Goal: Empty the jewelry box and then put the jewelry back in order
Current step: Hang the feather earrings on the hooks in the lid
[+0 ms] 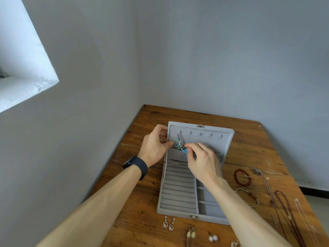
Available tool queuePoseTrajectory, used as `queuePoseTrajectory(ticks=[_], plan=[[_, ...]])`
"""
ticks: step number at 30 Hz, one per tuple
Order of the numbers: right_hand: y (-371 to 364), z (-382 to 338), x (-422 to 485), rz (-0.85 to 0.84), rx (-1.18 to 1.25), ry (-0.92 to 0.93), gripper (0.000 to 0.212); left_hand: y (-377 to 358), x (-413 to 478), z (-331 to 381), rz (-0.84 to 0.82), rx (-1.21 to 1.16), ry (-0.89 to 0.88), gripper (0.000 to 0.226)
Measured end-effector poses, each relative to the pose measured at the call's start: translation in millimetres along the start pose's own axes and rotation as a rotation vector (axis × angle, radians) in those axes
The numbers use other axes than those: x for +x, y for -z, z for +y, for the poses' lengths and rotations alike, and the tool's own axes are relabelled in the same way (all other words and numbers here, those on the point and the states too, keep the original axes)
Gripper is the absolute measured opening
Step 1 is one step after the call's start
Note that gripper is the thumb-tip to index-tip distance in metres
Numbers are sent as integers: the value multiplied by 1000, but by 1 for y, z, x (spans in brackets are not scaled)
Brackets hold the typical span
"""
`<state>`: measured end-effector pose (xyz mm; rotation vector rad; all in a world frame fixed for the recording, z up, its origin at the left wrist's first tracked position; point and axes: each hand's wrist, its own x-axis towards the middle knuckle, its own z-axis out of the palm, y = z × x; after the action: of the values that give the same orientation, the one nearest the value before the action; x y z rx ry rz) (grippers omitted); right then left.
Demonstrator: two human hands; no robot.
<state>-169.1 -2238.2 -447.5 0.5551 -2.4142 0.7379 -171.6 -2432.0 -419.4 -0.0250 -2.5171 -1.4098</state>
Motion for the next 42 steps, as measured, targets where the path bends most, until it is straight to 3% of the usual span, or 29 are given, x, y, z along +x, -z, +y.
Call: queuePoseTrajectory(ticks=[5, 8, 14, 22, 28, 31, 34, 42], plan=[[4, -4, -9, -41, -73, 70, 23, -1, -1, 1, 4, -4, 0, 44], [1, -2, -8, -10, -88, 137, 10, 0, -1, 1, 3, -6, 1, 44], [2, -1, 0, 44, -166, -19, 10, 1, -1, 2, -5, -2, 9, 45], [1, -5, -7, -160, -257, 16, 17, 0, 0, 2, -3, 6, 13, 45], [5, 0, -10, -65, -276, -11, 25, -1, 1, 2, -6, 7, 30, 46], [0, -5, -11, -114, -312, 22, 18, -1, 1, 2, -3, 4, 35, 46], [-2, -10, -9, -207, -278, -28, 27, 0, 1, 3, -3, 17, 36, 45], [2, -6, -11, -207, -275, -40, 28, -1, 1, 3, -11, 10, 45, 49]])
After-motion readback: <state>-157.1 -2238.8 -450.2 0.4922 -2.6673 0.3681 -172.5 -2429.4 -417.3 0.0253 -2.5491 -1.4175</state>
